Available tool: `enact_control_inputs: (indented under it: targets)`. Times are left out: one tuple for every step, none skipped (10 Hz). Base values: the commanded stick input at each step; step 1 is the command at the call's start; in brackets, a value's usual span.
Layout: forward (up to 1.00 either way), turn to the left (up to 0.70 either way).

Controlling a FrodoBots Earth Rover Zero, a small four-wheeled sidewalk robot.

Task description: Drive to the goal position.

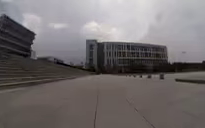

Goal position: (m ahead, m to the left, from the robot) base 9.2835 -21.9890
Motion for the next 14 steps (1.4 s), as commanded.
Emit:
enact_control_inputs:
  targets:
    - [0.7,-0.13]
    - [0.7,-0.3]
    - [0.7,-0.35]
    - [0.7,-0.35]
    - [0.7,-0.35]
    - [0.7,-0.35]
    - [0.7,-0.35]
    - [0.7,-0.35]
    - [0.7,-0.35]
    - [0.7,-0.35]
    - [0.7,-0.35]
    - [0.7,-0.35]
    - [0.7,0.0]
    - [0.7,0.0]
